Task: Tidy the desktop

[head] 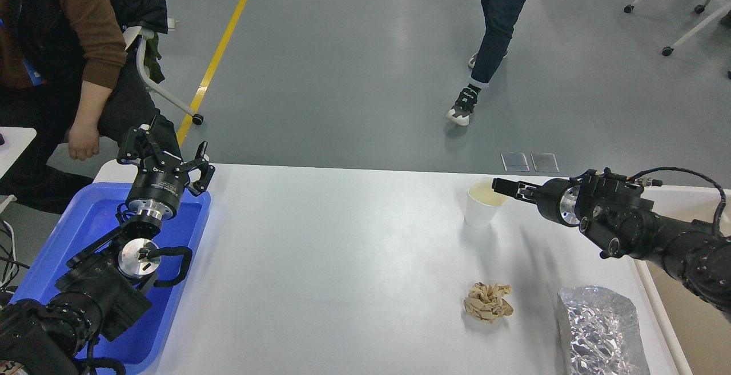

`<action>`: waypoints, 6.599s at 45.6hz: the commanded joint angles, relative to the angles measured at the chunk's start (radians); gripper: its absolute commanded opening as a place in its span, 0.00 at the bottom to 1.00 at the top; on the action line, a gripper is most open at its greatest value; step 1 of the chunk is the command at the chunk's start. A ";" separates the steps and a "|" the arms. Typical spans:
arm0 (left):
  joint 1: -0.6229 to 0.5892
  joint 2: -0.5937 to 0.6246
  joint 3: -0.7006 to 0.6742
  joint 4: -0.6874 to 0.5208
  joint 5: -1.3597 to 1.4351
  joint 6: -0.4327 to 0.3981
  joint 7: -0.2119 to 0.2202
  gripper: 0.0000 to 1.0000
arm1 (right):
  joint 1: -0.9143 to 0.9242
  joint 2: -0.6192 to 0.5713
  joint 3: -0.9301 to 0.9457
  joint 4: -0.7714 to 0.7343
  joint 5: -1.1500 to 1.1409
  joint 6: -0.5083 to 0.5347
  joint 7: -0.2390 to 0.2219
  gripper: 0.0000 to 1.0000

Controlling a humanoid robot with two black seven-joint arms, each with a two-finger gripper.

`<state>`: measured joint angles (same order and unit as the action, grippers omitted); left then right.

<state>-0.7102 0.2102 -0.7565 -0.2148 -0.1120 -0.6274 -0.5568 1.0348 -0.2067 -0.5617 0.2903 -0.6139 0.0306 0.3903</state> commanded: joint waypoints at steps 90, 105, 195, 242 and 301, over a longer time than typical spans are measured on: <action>0.000 0.000 0.000 0.000 0.000 0.000 0.000 1.00 | 0.054 -0.078 0.127 0.150 0.126 -0.046 -0.002 0.00; 0.000 0.000 0.000 0.000 0.000 0.000 0.000 1.00 | 0.232 -0.315 0.203 0.424 0.126 -0.043 -0.002 0.00; 0.000 0.000 -0.001 0.000 0.000 0.000 0.000 1.00 | -0.260 -0.396 0.548 -0.336 0.528 -0.075 -0.235 0.00; 0.000 0.000 0.000 0.000 -0.002 0.000 0.000 1.00 | -0.427 -0.204 0.539 -0.335 0.522 -0.075 -0.295 0.00; 0.000 0.000 0.000 0.000 0.000 0.000 0.000 1.00 | -0.026 -0.496 0.706 -0.099 0.543 -0.064 -0.291 1.00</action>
<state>-0.7101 0.2102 -0.7564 -0.2147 -0.1120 -0.6273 -0.5568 0.8802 -0.5946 0.0591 0.0760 -0.0722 -0.0376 0.0989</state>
